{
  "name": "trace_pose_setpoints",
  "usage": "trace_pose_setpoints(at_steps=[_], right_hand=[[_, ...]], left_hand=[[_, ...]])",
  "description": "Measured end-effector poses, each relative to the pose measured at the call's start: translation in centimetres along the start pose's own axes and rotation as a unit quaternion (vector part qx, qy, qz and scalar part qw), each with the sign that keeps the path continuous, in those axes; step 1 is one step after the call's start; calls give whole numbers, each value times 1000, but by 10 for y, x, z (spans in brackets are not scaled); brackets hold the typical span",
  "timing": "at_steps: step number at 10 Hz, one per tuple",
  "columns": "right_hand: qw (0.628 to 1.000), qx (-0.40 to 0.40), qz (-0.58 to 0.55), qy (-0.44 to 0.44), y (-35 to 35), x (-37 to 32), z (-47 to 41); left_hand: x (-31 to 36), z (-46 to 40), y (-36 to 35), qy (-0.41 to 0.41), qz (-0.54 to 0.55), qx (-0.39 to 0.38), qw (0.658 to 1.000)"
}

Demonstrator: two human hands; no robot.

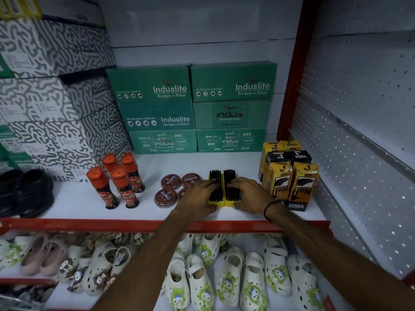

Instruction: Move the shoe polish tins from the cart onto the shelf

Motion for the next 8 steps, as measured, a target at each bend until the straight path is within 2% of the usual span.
trace_pose_setpoints(at_steps=[8], right_hand=[[1000, 21, -10, 9, 5, -6, -2]], left_hand=[[-5, 2, -4, 1, 4, 14, 1000]])
Point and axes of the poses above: each hand's wrist, its own z-axis away from the middle knuckle, its own y-axis out of the back of the hand, x = y × z, the point moved 7 cm from there along -z, towards the middle knuckle, and after that the axes turned 4 degrees about -y, right-handed, at the moved point
